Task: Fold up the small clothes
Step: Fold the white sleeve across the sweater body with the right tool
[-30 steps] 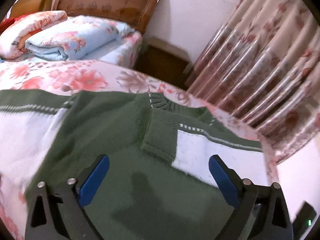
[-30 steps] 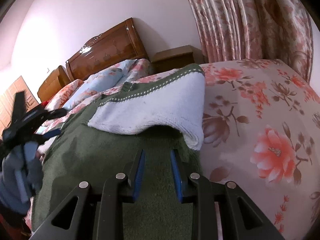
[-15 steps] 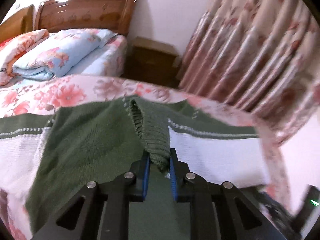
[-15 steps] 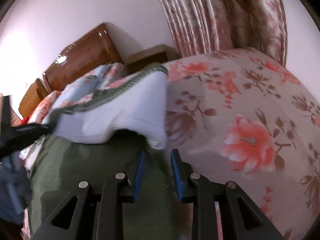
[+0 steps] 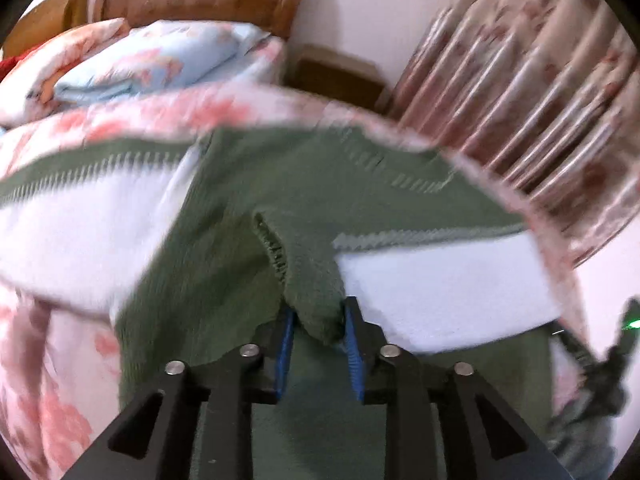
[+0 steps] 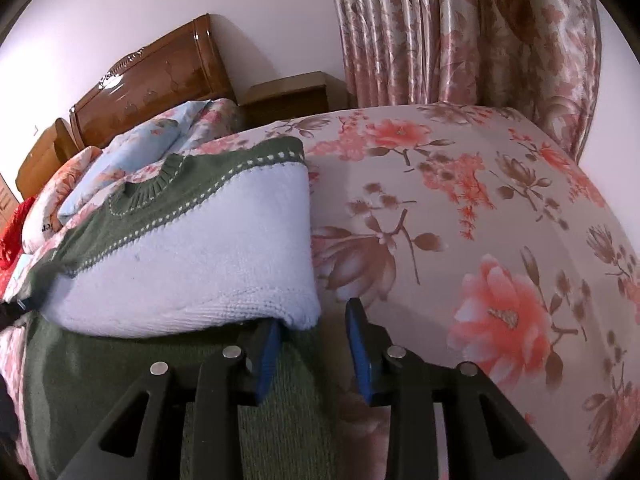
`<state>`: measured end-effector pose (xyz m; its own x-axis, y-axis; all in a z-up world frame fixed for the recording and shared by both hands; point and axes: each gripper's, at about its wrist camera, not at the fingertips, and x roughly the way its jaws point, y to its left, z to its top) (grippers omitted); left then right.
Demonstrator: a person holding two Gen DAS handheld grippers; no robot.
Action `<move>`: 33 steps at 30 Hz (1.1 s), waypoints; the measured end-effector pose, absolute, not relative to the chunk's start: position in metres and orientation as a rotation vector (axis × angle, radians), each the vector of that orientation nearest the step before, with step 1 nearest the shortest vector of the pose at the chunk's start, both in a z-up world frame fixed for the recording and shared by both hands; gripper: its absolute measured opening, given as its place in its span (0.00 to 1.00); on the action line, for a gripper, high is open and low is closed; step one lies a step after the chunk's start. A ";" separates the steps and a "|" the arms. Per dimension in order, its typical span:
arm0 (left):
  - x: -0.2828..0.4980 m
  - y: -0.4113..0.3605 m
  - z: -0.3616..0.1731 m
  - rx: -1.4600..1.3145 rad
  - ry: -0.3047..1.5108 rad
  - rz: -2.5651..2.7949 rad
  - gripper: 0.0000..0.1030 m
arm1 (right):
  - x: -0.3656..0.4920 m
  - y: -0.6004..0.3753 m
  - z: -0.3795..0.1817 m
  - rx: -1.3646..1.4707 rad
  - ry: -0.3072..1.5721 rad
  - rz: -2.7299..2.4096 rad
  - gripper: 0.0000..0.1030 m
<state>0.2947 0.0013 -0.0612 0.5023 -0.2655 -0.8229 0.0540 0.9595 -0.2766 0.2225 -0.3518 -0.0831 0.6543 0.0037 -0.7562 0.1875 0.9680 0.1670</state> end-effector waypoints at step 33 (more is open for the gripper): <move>0.228 0.295 -0.092 -0.891 0.723 0.267 1.00 | 0.215 -0.249 -0.075 0.005 0.749 0.127 0.33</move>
